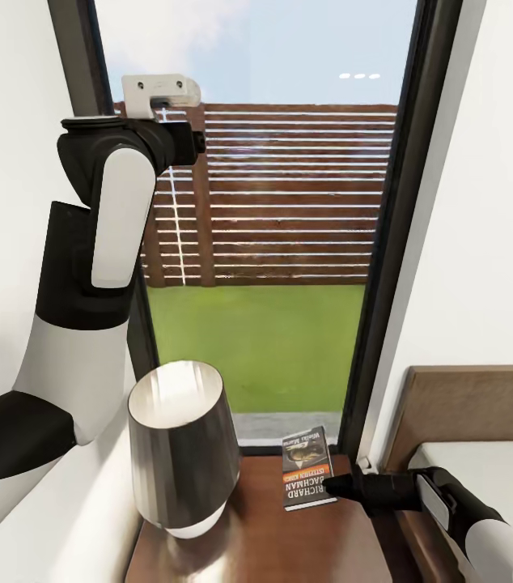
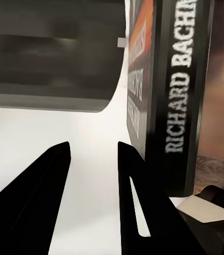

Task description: In the bedroom, move the book from the bed onto either nightstand, and place the two sandals side by side next to the bed.

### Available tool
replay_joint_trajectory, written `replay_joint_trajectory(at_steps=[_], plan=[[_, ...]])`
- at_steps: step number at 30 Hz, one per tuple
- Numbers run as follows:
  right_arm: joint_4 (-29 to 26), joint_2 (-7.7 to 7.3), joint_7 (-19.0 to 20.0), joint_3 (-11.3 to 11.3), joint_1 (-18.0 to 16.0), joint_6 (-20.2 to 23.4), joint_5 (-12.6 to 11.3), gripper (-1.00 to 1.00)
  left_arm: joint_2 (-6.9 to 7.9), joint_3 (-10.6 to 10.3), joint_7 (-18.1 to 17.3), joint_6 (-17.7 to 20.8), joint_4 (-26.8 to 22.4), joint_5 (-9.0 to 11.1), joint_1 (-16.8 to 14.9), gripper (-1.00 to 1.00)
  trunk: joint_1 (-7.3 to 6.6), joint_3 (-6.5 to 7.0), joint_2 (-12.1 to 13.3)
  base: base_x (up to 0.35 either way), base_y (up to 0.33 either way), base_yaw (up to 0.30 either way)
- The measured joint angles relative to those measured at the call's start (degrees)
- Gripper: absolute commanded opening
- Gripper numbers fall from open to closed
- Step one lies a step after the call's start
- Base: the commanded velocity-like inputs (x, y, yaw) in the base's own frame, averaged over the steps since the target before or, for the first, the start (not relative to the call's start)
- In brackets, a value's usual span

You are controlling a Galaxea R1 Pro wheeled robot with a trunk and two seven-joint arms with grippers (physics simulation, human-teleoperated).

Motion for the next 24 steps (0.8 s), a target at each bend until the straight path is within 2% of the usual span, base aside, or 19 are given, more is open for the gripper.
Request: replay_joint_trajectory(at_steps=[14, 24], plan=[[0.3, -0.07, 0.0, 0.0, 0.0, 0.0, 0.0, -1.00, 0.00, 0.0, 0.0, 0.0, -0.1, 0.0, -0.1, 1.00, 3.08, -2.51, -5.6, 0.000, 0.000, 0.000], [1.1, -0.09, 0.0, -0.1, 0.0, 0.0, 0.0, -1.00, 0.00, -0.1, 0.0, 0.0, -0.1, 0.0, -2.3, 1.00, 5.27, -4.31, -9.6, 0.000, 0.000, 0.000]])
